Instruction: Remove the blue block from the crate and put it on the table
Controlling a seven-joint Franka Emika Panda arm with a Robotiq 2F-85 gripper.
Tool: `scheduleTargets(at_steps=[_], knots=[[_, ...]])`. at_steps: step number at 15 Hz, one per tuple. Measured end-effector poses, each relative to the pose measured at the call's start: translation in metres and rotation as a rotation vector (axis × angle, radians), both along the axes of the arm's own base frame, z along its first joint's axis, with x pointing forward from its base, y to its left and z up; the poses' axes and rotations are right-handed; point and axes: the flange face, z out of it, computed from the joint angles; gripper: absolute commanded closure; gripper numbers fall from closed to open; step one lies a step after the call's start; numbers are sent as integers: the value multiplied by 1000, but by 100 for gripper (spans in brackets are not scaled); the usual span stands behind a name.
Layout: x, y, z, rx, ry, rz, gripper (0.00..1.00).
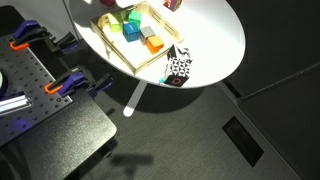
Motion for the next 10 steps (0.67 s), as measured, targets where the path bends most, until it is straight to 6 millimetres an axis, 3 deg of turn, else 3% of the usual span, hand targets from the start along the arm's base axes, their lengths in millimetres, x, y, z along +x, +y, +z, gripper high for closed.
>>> scheduleTargets(at_steps=[10], knots=[[0, -1, -7, -1, 14, -4, 0]])
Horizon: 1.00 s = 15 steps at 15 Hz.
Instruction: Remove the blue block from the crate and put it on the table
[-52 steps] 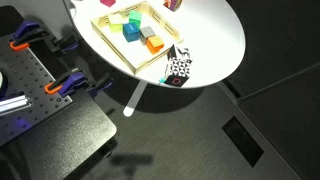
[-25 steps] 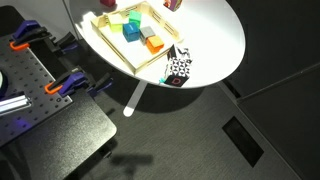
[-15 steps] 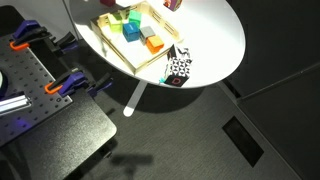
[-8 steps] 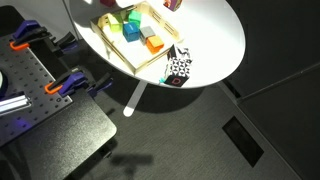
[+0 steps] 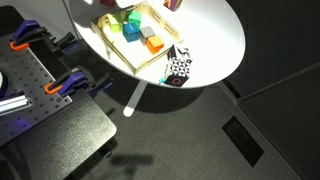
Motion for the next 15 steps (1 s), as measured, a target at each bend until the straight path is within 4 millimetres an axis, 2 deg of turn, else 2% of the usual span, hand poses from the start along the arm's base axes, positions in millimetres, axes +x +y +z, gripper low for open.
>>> scheduleTargets(at_steps=[4, 15], knots=[[3, -7, -20, -16, 35, 7, 0], [10, -49, -72, -38, 69, -88, 0]])
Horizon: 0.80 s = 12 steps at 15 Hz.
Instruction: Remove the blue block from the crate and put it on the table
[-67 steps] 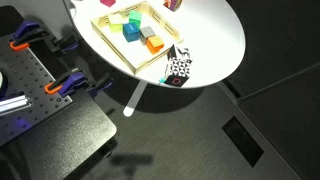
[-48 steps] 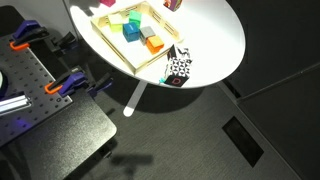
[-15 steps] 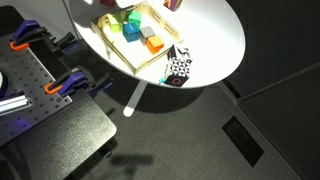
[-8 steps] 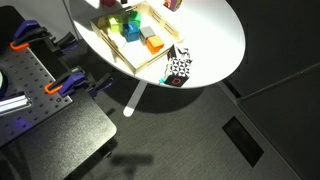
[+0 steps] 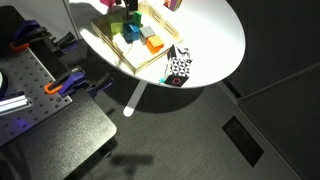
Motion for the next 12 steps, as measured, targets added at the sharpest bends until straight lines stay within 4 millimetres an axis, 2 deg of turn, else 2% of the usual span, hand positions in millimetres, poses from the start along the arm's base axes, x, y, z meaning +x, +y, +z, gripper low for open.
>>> scheduleTargets(at_steps=[12], knots=[[23, -3, -52, -28, 21, -20, 0]])
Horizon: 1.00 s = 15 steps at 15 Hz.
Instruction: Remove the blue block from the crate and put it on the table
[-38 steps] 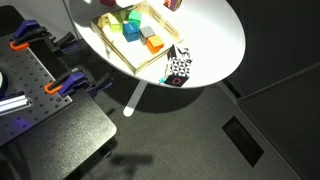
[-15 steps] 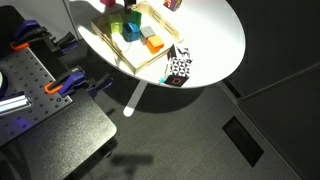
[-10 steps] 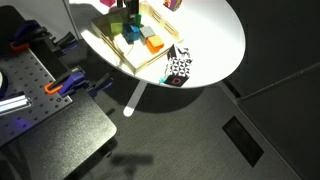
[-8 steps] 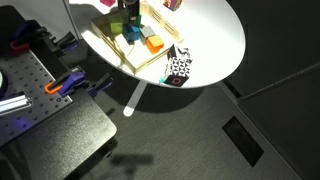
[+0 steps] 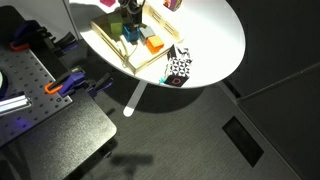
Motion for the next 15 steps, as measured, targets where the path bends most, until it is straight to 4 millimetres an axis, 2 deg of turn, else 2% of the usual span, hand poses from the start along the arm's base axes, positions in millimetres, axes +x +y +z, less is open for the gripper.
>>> scheduleTargets(at_steps=[7, 15], knots=[[13, -1, -17, -12, 11, 1, 0], [17, -3, -28, -13, 20, -12, 0]])
